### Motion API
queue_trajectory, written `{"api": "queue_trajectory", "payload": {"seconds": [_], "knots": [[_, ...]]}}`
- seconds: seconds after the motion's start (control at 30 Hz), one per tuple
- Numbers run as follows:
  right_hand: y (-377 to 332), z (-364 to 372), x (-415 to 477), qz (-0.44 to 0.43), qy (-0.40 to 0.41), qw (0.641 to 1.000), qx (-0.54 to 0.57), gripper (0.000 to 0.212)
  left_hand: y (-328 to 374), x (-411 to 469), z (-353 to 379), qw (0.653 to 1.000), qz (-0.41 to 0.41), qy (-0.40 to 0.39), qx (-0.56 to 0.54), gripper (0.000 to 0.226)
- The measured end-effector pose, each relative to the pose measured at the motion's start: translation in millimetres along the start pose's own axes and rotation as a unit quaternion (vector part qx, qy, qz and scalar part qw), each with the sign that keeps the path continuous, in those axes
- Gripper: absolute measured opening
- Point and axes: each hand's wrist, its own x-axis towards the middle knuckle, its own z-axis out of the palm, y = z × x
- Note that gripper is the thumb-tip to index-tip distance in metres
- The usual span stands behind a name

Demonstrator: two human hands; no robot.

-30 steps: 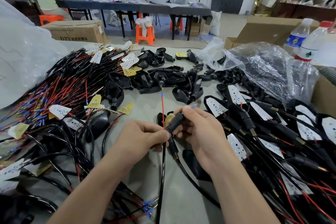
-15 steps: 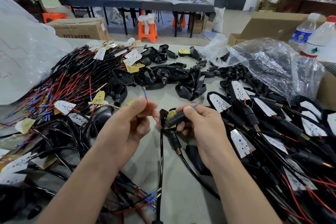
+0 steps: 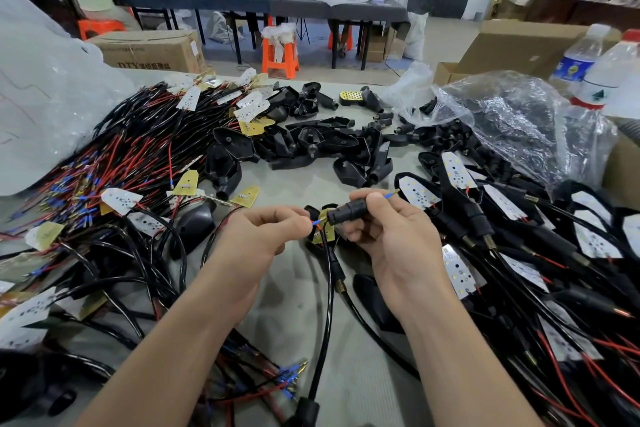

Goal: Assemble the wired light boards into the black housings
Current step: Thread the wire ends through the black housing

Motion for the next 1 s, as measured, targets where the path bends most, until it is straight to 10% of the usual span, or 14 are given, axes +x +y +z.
{"api": "queue_trajectory", "payload": {"seconds": [1.0], "knots": [[-2.3,2.2,-1.6,0.007,-0.023,1.0,-0.007,0.029,2.5,1.4,-1.0,0.999,0.034,0.019,-0.022,0.014]]}}
